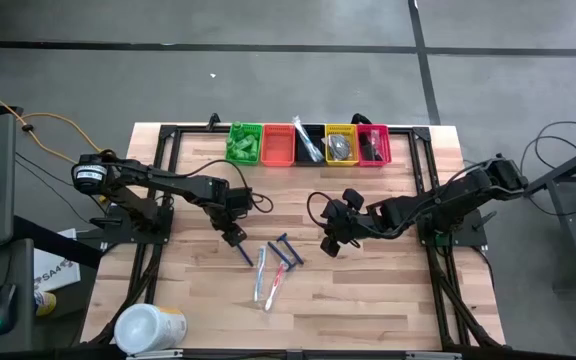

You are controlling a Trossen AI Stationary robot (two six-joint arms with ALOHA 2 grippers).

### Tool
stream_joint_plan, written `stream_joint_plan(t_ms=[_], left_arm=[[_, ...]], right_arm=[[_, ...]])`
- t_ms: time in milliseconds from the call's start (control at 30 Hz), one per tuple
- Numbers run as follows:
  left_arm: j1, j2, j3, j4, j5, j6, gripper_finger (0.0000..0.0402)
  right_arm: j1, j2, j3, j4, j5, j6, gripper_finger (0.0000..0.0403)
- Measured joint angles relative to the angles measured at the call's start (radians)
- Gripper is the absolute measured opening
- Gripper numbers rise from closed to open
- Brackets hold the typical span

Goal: Pick & Place Travel size toiletries
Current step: Put the left blue razor into the orange bin

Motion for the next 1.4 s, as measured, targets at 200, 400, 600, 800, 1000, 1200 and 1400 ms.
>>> stream_joint_plan(t_ms=[200, 400, 600, 800, 1000, 1200, 1400], left_arm=[[0.0, 0.0, 0.0, -0.001, 0.02, 0.005, 0.0171], [-0.003, 0.0, 0.0, 0.013, 0.055, -0.005, 0.0171], [-0.033, 0.015, 0.0, 0.004, -0.019, -0.053, 0.0171], [-0.076, 0.014, 0.0, 0.021, -0.055, -0.085, 0.0171], [-0.132, 0.026, 0.0, 0.02, -0.109, -0.117, 0.0171], [-0.145, 0.033, 0.001, 0.024, -0.156, -0.132, 0.0171], [-0.145, 0.044, 0.002, 0.03, -0.155, -0.133, 0.0171]], right_arm=[[0.0, 0.0, 0.0, 0.0, -0.005, 0.0, 0.0111], [0.0, 0.0, 0.0, 0.0, -0.006, 0.0, 0.0111], [0.0, 0.0, 0.0, -0.001, -0.006, 0.0, 0.0111], [0.0, 0.0, 0.0, -0.001, -0.006, 0.0, 0.0111], [0.0, 0.0, 0.0, -0.001, -0.007, 0.015, 0.0111], [0.0, 0.0, 0.0, -0.001, -0.006, 0.015, 0.0111], [0.0, 0.0, 0.0, -0.002, -0.007, 0.018, 0.0111]])
